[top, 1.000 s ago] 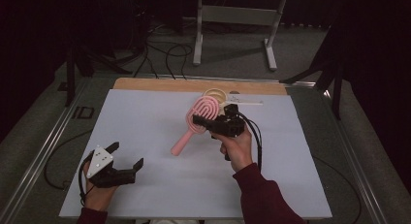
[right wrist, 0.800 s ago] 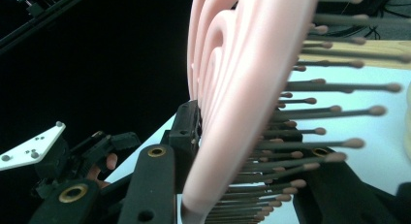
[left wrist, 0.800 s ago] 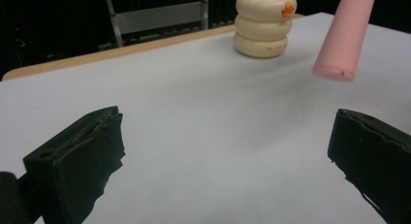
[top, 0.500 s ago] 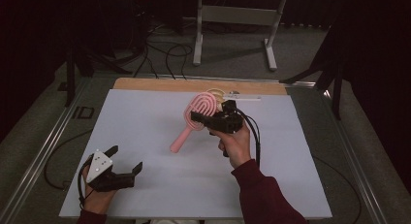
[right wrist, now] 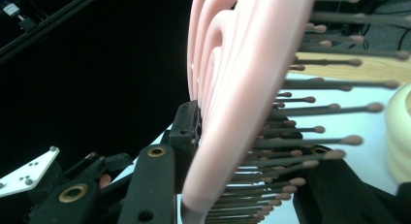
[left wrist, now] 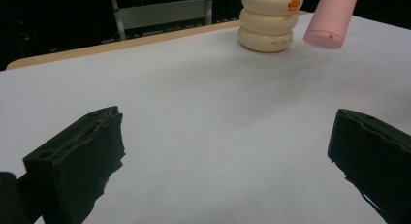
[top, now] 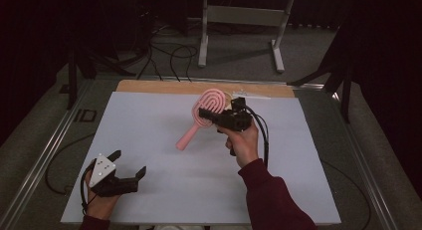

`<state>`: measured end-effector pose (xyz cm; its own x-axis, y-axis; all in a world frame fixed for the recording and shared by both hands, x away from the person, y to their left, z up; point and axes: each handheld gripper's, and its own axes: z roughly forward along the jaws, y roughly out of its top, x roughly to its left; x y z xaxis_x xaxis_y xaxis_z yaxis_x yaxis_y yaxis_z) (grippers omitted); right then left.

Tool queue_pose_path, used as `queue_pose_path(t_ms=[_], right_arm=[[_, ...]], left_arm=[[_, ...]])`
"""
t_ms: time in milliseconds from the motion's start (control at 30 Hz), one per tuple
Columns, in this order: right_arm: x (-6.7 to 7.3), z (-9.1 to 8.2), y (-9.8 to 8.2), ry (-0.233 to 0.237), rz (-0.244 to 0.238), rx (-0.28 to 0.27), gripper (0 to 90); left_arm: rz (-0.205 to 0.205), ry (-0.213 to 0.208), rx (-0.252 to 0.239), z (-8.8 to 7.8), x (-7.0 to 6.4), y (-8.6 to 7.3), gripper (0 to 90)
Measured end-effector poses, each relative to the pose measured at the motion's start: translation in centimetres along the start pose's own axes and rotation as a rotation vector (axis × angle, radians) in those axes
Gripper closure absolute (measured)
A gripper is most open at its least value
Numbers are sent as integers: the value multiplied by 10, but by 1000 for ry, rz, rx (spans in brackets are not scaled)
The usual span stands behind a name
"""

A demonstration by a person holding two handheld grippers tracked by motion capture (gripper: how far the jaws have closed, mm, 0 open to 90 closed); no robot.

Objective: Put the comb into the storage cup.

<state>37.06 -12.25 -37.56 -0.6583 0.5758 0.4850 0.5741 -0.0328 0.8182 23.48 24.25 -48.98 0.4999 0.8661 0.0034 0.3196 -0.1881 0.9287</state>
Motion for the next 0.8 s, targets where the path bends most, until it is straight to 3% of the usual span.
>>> queue_pose_path(t_ms=[800], right_arm=[[-2, 5, 22, -27, -25, -21, 640]], left_arm=[[-22, 11, 0, 1, 1, -2, 1]])
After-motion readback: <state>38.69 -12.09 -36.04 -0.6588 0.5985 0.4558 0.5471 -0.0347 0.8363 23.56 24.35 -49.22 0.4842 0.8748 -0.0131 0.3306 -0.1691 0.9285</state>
